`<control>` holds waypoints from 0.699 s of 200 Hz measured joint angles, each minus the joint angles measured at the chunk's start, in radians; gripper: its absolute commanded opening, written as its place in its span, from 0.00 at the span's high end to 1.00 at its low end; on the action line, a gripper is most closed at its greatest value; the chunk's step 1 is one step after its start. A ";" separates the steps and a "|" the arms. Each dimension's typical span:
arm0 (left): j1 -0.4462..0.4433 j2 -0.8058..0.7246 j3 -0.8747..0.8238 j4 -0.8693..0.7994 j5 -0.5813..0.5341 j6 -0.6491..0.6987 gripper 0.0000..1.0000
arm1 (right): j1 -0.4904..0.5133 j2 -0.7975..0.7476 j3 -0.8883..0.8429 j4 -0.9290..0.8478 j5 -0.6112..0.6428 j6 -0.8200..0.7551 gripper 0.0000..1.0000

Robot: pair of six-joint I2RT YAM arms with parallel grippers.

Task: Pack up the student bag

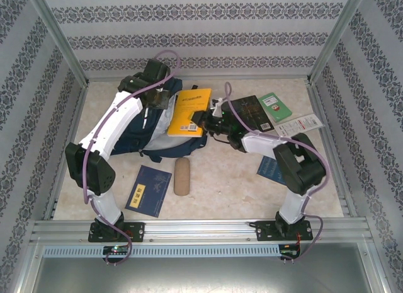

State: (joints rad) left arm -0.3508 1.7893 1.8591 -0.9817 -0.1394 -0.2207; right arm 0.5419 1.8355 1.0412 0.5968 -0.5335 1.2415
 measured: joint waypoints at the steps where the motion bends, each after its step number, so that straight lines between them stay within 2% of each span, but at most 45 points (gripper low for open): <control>1: 0.001 0.000 0.000 0.000 0.003 -0.002 1.00 | 0.003 0.009 0.007 0.003 0.002 0.005 1.00; 70: 0.028 0.000 0.011 -0.008 0.059 -0.042 1.00 | 0.150 0.385 0.384 0.087 0.156 0.126 1.00; 118: 0.032 0.000 0.011 -0.010 0.083 -0.069 1.00 | 0.219 0.624 0.678 0.043 0.253 0.170 1.00; 140: 0.035 0.000 0.011 -0.010 0.086 -0.077 1.00 | 0.239 0.709 0.821 -0.037 0.276 0.169 0.70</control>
State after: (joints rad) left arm -0.3153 1.7893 1.8698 -0.9916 -0.0532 -0.2977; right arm 0.7811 2.5443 1.8622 0.5602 -0.2573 1.4105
